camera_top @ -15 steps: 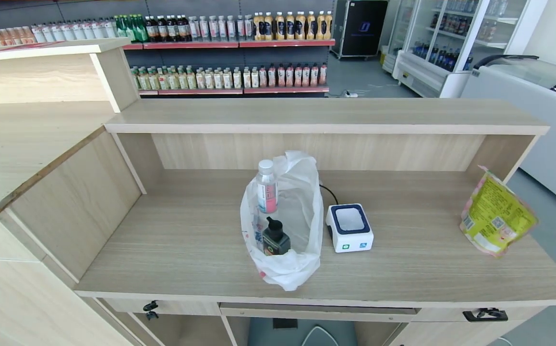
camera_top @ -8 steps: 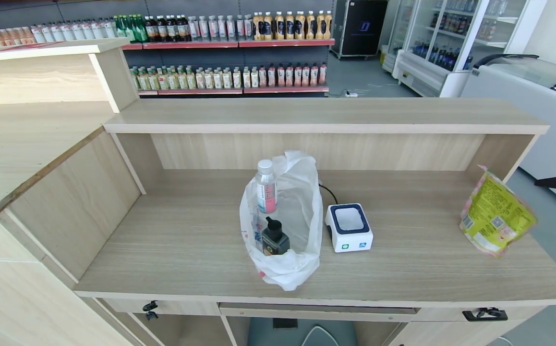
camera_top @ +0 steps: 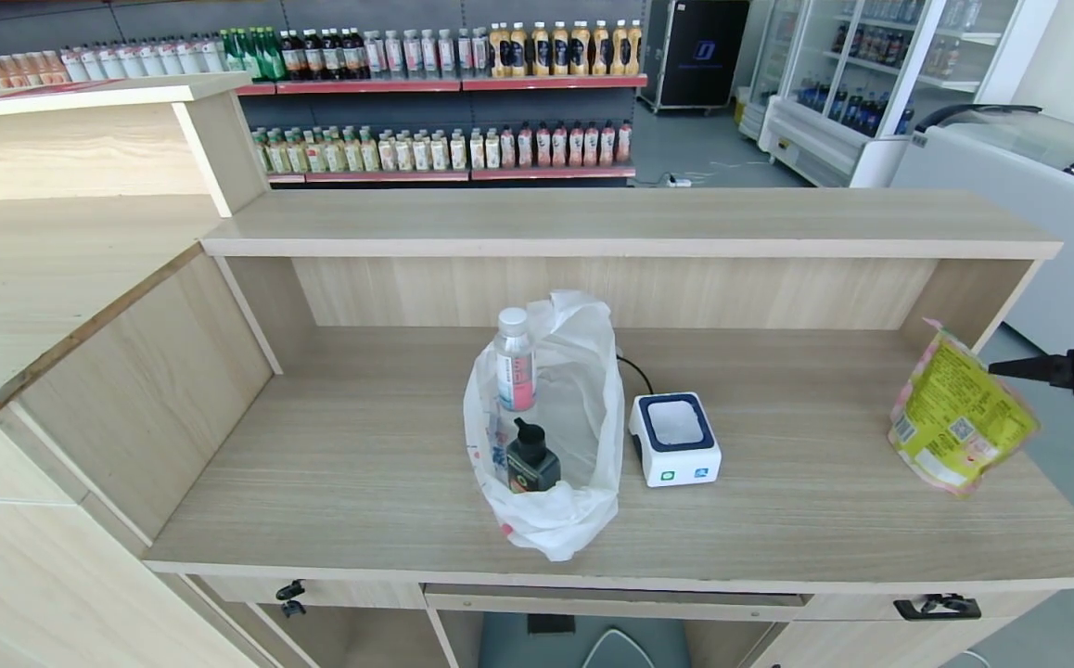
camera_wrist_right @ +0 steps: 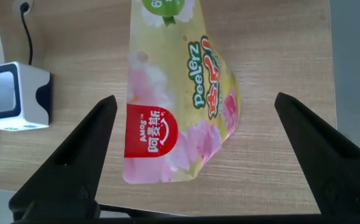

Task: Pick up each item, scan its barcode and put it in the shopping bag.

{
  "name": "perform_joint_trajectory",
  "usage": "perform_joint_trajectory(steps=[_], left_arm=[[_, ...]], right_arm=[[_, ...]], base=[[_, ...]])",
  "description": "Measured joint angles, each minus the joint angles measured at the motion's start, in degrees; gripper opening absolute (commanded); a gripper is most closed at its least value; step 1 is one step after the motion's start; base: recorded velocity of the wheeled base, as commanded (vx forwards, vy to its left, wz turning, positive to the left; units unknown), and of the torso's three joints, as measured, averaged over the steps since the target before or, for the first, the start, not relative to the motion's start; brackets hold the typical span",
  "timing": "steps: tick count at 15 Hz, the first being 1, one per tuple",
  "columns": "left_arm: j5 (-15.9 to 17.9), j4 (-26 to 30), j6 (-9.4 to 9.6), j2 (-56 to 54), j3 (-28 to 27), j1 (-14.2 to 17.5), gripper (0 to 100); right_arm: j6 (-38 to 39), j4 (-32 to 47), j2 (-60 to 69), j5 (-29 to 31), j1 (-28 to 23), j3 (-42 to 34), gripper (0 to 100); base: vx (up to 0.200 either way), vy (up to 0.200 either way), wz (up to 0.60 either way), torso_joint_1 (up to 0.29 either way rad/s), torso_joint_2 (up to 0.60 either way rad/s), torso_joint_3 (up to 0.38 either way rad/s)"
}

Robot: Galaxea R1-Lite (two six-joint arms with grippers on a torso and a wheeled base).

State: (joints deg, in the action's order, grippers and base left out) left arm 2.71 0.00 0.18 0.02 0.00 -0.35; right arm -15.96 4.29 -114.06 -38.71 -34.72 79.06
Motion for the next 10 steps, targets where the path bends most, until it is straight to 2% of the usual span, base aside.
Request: perform_joint_trajectory(steps=[8, 10], left_arm=[[0.0, 0.0, 0.0, 0.0, 0.0, 0.0, 100], [0.0, 0.0, 0.0, 0.0, 0.0, 0.0, 100]], right_arm=[[-0.3, -4.2, -6.8, 0.5, 3.7, 0.1, 100], [-0.2, -5.5, -8.5, 3.0, 4.5, 0.2, 100]], base=[[0.0, 0.0, 0.0, 0.0, 0.0, 0.0], [0.0, 0.0, 0.0, 0.0, 0.0, 0.0]])
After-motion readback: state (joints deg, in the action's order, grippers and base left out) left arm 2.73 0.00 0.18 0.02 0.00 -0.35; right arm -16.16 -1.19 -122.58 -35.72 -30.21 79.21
